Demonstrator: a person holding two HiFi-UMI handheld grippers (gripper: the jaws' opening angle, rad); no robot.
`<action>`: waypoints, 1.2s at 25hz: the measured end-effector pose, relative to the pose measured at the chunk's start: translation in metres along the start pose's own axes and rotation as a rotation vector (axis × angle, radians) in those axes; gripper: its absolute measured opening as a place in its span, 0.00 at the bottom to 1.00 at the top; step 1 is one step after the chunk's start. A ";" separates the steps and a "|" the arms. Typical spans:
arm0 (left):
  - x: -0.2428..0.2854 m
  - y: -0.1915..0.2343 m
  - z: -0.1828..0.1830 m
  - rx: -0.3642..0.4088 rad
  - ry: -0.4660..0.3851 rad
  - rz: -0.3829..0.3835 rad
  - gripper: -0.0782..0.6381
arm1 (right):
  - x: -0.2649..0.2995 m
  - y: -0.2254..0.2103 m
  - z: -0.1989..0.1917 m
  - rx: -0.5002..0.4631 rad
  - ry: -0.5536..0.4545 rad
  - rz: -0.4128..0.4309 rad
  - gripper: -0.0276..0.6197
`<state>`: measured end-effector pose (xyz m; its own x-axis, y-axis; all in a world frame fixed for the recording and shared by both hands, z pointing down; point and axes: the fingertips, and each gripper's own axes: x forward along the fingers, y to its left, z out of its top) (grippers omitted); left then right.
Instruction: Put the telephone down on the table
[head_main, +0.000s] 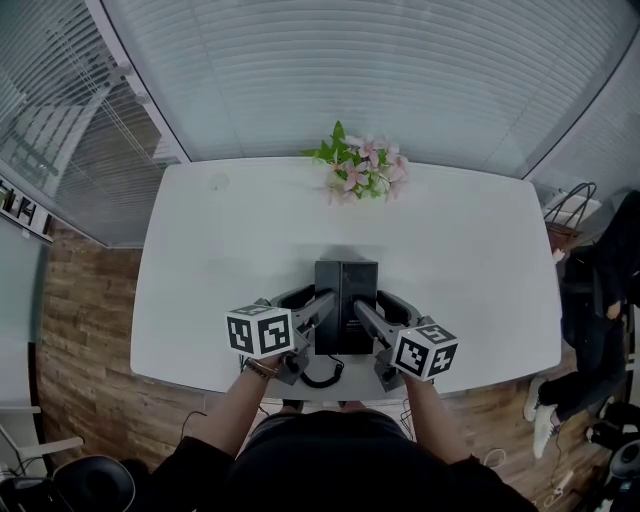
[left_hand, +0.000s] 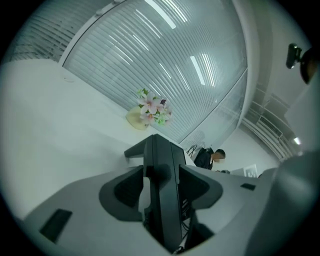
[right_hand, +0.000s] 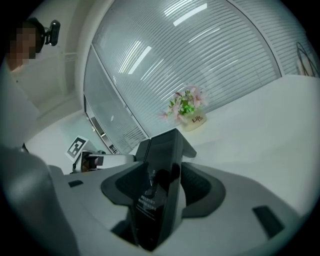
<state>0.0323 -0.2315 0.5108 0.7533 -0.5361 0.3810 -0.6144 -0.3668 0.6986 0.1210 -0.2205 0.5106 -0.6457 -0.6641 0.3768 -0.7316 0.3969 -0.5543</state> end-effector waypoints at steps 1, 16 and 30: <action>-0.003 -0.001 0.006 0.004 -0.027 0.004 0.43 | -0.002 0.001 0.004 -0.018 -0.011 -0.003 0.40; -0.037 -0.055 0.057 0.236 -0.206 0.010 0.42 | -0.029 0.048 0.076 -0.242 -0.215 0.014 0.39; -0.065 -0.092 0.089 0.403 -0.305 0.009 0.38 | -0.060 0.101 0.133 -0.384 -0.398 0.056 0.32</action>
<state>0.0190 -0.2301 0.3675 0.6815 -0.7163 0.1499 -0.7079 -0.5932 0.3835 0.1151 -0.2249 0.3335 -0.6082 -0.7938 0.0037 -0.7735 0.5916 -0.2274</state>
